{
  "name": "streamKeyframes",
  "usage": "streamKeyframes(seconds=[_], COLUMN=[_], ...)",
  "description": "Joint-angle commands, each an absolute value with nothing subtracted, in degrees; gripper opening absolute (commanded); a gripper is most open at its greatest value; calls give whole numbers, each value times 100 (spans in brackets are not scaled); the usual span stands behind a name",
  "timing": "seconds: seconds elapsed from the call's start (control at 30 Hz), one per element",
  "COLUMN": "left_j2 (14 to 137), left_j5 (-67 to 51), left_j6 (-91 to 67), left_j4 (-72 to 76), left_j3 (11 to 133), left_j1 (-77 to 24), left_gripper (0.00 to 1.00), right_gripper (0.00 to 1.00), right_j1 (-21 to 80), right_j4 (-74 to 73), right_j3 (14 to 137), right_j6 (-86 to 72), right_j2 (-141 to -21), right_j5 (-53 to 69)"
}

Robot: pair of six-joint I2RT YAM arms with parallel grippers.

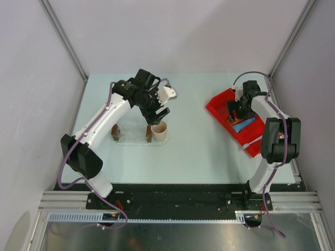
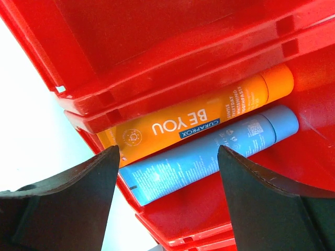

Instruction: Prepare toiletry sets of a toothbrush and toothpaste on the tray

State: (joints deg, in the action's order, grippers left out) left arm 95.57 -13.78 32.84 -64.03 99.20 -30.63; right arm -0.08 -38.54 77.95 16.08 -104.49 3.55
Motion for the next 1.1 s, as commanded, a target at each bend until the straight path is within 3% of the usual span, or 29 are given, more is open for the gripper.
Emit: streamKeyframes(seconds=[0.0,0.47,1.07], left_j2=[9255,9290,9404], left_j5=[-1529,-1529,-1529], left_j6=[3287,3243,3164], left_j4=[-6293,-6275,-6258], left_j3=[9905,9923,9941], left_j1=[-3076,-3085,-3085], left_gripper=[85,85,86], right_gripper=[80,81,81], right_j1=[-298,-422,-70], right_j4=[-3709,-3911,-3639], right_j3=[7822,7980,8587], right_j6=[1310,993,-210], right_j2=[-10363,-9994,-10547], right_j5=[887,1916,1240])
